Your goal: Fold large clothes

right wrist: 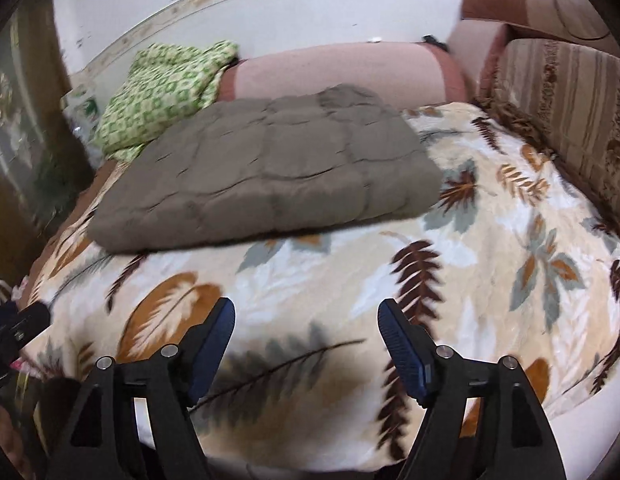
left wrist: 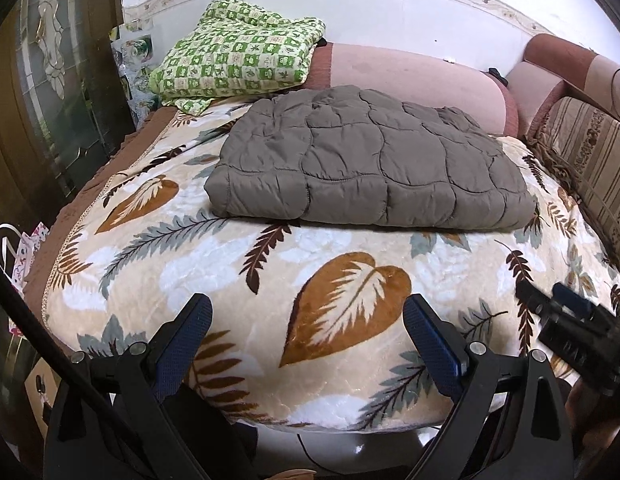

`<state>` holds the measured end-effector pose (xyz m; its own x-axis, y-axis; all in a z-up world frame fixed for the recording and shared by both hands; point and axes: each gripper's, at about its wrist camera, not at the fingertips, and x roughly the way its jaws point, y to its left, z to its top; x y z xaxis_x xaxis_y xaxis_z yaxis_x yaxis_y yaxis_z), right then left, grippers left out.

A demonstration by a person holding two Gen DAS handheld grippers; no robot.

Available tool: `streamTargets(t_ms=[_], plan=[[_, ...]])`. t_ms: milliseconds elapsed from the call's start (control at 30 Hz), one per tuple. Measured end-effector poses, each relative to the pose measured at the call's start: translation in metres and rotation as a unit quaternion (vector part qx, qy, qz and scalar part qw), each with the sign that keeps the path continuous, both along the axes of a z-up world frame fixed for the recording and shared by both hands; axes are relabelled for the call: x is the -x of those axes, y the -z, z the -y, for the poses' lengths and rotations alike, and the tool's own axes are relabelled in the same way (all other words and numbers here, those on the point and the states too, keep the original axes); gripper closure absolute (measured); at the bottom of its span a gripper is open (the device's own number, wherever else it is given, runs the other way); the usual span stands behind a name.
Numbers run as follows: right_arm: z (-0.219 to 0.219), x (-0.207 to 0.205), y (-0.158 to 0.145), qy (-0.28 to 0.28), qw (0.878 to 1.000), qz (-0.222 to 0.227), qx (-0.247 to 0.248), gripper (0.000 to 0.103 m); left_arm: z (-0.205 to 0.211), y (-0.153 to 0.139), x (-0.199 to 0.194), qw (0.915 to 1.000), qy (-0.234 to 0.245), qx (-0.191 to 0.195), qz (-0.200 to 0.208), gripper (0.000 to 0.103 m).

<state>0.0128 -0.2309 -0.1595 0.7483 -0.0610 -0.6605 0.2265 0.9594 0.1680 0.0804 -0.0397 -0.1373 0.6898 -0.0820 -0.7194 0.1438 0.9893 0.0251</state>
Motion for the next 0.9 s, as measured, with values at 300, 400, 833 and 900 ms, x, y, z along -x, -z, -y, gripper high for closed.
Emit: streamTargets(t_ms=[300,400,833,900], plan=[[-0.031,0.008,0.005,-0.027,0.999,-0.012,-0.018,0.024,0.000,0.003,0.004,0.9999,0.011,0.004,-0.001,0.007],[-0.033,0.008,0.004,-0.021,1.000,-0.010,-0.012,0.024,0.000,0.004,0.004,0.9999,0.013,0.006,-0.002,0.007],[-0.026,0.009,0.006,0.004,1.000,-0.011,-0.007,0.023,0.010,0.020,0.001,0.9990,0.034,0.004,-0.027,0.007],[-0.026,0.008,0.006,0.005,1.000,-0.011,-0.005,0.023,0.011,0.022,0.000,0.9989,0.036,0.003,-0.031,0.007]])
